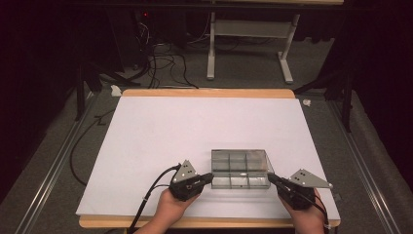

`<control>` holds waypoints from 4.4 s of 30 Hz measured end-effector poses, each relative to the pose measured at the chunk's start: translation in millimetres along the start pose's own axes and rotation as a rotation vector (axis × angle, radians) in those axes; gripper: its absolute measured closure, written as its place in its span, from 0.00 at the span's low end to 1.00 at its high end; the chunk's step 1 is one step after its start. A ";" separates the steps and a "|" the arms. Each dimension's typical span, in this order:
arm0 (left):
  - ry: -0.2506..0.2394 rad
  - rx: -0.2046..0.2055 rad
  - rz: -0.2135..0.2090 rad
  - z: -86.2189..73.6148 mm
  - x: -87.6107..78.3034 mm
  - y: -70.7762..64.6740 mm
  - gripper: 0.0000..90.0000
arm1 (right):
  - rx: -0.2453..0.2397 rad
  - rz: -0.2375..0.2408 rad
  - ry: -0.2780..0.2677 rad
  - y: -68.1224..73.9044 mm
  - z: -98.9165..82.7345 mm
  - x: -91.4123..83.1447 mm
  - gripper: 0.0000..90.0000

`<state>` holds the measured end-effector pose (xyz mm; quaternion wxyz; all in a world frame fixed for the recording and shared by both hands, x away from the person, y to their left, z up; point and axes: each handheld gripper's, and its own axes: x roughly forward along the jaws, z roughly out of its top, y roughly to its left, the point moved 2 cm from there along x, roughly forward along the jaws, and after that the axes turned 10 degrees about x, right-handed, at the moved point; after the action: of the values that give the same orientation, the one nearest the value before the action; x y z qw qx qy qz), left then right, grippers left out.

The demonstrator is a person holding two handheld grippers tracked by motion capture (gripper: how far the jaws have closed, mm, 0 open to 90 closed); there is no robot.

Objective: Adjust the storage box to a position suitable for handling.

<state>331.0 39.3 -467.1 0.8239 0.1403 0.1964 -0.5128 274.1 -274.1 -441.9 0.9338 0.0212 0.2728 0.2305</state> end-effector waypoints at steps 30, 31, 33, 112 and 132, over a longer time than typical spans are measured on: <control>-0.091 -0.029 0.073 38.5 21.0 30.5 0.98 | 0.015 0.003 0.036 -5.0 -4.0 7.2 1.00; -0.091 -0.029 0.073 38.5 21.0 30.5 0.98 | 0.012 0.001 0.037 -4.8 -6.4 7.5 1.00; -0.096 -0.031 0.080 39.8 23.5 33.2 0.98 | 0.017 0.001 0.049 -4.1 -12.5 8.5 1.00; -0.002 -0.060 0.236 -0.4 14.2 70.4 0.73 | 0.044 -0.041 -0.032 -18.3 -15.3 -6.5 0.98; 0.161 -0.087 0.320 -64.3 -60.9 93.4 0.52 | 0.120 -0.109 -0.011 -44.1 -25.5 -5.6 0.88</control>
<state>379.4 155.8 -492.7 0.8817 0.1748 0.2591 -0.3535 275.1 -318.1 -468.1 0.9435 0.0636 0.2817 0.1622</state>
